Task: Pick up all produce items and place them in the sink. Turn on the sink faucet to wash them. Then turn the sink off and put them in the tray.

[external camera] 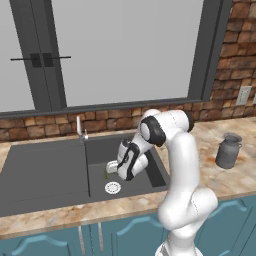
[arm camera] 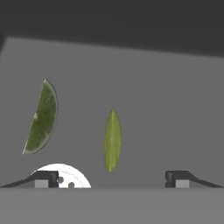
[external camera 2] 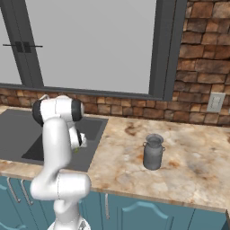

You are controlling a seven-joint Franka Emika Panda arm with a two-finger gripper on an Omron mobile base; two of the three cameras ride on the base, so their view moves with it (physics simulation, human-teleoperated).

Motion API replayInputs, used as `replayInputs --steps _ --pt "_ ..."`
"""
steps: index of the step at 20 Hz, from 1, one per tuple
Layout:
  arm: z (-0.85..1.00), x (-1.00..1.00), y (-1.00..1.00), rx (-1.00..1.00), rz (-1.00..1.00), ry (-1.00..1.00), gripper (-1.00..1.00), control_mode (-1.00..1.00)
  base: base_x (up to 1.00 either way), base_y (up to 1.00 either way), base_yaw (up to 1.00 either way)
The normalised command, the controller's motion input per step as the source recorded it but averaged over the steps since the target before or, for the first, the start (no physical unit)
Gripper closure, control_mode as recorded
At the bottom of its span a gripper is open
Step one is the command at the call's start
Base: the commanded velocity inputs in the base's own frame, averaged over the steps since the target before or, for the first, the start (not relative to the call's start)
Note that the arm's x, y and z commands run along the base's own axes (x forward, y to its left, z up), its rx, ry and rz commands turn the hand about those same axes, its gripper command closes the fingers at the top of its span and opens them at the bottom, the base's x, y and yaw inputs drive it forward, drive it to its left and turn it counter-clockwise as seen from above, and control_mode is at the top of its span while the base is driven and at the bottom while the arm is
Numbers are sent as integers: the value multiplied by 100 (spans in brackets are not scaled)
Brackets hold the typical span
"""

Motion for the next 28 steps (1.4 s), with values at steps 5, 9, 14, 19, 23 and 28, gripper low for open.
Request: replayInputs --steps 5,9,14,19,23,28 --pt "87 -66 0 1 0 -5 -100 -100 0 0 0" --pt "100 -45 0 0 0 -1 -100 -100 0 0 0" --pt "89 -50 0 0 2 -5 -100 -100 0 0 0" --pt "68 -15 0 0 2 0 -100 -100 0 0 0" --pt "97 15 0 1 1 2 -100 -100 0 0 0" --pt "90 14 4 0 3 8 -100 -100 0 0 0"
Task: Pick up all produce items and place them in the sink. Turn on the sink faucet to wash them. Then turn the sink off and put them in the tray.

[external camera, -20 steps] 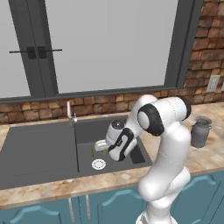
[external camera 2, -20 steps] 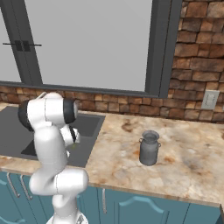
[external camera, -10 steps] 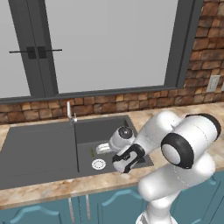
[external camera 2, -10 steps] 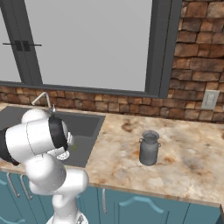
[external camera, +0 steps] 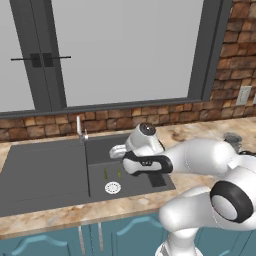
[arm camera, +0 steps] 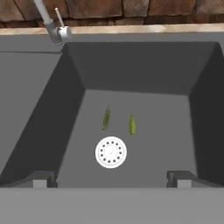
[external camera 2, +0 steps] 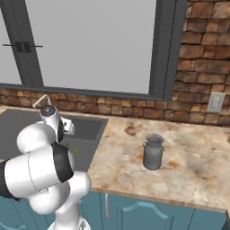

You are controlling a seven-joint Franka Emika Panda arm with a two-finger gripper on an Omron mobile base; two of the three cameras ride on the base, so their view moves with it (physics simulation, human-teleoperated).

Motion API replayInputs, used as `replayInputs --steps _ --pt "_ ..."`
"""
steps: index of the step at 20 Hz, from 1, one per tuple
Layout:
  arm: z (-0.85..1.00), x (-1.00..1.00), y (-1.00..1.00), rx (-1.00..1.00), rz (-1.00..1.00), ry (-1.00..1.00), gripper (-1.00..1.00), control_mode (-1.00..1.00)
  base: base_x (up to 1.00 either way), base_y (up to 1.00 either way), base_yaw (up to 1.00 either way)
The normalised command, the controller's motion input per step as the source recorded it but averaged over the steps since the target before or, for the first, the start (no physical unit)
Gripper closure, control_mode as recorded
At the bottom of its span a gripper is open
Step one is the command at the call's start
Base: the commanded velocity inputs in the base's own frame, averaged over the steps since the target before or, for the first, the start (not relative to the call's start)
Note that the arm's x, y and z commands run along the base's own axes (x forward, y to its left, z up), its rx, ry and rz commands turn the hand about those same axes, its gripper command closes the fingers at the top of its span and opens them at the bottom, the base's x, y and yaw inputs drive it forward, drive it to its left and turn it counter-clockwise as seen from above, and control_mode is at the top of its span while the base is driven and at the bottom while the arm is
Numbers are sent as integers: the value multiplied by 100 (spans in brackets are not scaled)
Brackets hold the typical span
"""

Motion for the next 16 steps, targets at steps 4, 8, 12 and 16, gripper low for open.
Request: replayInputs --steps 4,8,12,16 --pt "38 -4 19 -4 8 5 -100 -100 0 0 0" --pt "5 -36 16 -5 3 -20 -100 -100 0 0 0" --pt "13 -6 15 0 1 -16 -100 -100 0 0 0" --pt "13 30 16 0 4 -6 -100 -100 0 0 0"
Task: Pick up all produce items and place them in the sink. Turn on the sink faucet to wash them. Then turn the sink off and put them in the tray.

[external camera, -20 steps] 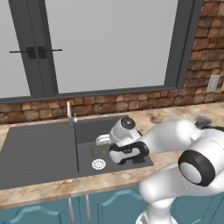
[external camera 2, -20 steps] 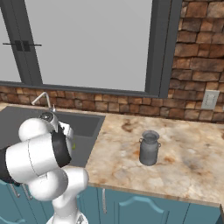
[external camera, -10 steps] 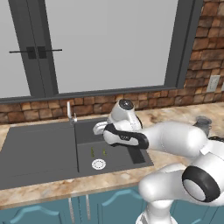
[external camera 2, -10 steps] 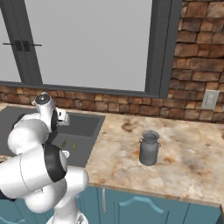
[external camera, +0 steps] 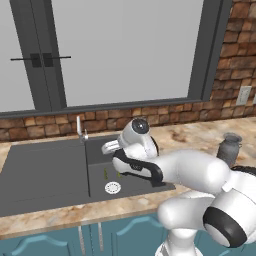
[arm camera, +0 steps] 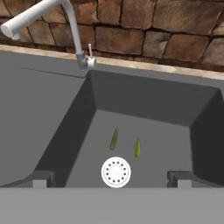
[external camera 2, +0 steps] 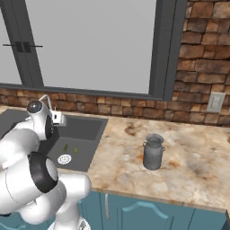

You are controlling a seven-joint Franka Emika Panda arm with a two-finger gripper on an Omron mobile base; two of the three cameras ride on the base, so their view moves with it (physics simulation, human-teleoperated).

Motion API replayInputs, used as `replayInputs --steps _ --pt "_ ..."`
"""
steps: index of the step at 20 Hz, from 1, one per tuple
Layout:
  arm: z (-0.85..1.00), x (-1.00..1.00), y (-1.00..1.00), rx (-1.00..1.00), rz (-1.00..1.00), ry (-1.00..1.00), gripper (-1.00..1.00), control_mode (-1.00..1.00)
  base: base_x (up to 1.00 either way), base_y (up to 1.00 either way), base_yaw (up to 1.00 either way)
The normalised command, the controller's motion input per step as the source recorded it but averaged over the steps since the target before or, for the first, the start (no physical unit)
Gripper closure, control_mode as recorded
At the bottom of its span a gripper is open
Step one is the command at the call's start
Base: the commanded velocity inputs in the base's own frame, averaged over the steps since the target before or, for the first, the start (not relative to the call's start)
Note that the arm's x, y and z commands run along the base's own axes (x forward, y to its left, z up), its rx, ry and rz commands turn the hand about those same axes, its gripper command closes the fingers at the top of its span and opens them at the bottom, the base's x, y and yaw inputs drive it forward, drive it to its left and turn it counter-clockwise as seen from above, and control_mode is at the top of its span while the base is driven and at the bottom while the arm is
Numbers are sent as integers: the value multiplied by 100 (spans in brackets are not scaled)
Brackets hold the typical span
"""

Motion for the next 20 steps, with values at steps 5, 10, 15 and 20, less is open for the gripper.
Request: replayInputs --steps 5,10,15,20 --pt "10 49 31 0 1 0 -100 -100 0 0 0" --pt "1 49 35 0 0 1 -100 -100 0 0 0" --pt "2 40 3 8 0 0 -100 -100 0 0 0" --pt "4 25 -1 14 0 -1 -100 -100 0 0 0"
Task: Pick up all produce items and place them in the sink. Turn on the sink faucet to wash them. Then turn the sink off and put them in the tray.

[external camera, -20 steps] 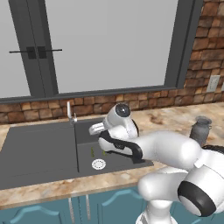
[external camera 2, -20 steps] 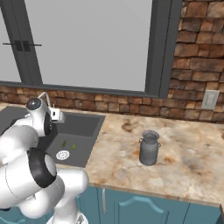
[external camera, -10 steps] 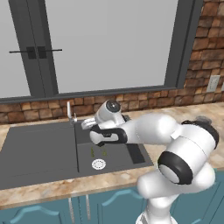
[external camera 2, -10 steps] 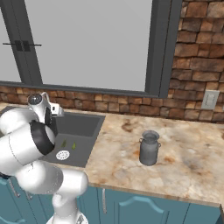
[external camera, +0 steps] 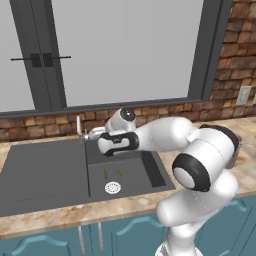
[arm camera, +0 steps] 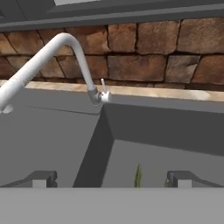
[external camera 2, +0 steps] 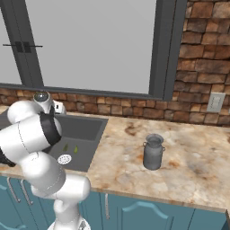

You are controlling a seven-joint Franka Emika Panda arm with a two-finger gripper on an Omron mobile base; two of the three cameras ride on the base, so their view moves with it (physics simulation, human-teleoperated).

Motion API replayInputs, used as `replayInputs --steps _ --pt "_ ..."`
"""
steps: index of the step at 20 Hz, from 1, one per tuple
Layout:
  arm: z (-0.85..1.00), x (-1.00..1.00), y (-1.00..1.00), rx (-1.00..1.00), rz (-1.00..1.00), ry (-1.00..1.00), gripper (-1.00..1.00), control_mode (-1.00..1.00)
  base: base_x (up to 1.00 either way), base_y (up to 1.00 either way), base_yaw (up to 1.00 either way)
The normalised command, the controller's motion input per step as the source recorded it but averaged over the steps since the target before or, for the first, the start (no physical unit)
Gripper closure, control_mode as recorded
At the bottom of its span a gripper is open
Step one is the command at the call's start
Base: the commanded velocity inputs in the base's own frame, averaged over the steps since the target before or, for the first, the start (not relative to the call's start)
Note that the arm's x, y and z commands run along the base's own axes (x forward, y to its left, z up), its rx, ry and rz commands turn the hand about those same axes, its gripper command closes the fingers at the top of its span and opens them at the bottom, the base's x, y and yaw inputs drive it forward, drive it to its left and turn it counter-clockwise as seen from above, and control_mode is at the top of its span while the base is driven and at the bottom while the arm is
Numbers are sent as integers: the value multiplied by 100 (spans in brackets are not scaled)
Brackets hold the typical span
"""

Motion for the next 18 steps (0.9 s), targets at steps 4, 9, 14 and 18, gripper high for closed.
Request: replayInputs --steps 4,9,14,18 --pt "0 25 0 10 0 0 -100 -100 0 0 0" --pt "0 24 -1 3 0 0 -100 -100 0 0 0" --pt "0 16 12 0 0 0 -100 -100 0 0 0" --pt "0 27 27 0 0 0 -100 -100 0 0 0"
